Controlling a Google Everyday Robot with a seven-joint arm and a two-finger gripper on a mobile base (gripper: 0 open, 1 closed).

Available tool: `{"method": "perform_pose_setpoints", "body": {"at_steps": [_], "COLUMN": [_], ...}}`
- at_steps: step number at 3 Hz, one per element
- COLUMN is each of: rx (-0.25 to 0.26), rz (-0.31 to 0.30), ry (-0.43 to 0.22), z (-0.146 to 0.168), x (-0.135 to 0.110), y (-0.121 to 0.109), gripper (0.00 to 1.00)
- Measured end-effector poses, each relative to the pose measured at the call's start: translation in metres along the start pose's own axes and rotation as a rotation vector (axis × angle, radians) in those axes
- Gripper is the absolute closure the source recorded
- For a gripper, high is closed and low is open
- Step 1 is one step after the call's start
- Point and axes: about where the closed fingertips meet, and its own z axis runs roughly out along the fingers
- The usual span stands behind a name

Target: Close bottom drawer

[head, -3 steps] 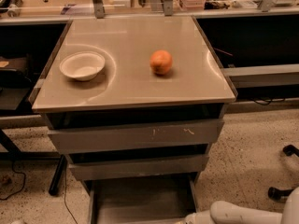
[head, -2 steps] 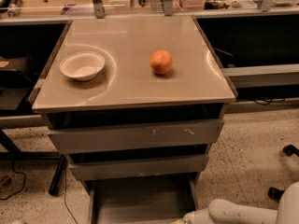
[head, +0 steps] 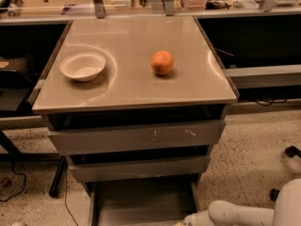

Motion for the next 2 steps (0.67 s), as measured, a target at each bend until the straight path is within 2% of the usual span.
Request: {"method": "perform_pose_setpoints", "body": {"at_steps": [1,2], "rx": [-0.002,0.016], "rz": [-0.013,0.033], "ry": [0.032,0.085], "z": [-0.004,-0.012], "x": [0.004,0.034], "y": [0.007,0.008], "gripper": [1.00,1.00]}}
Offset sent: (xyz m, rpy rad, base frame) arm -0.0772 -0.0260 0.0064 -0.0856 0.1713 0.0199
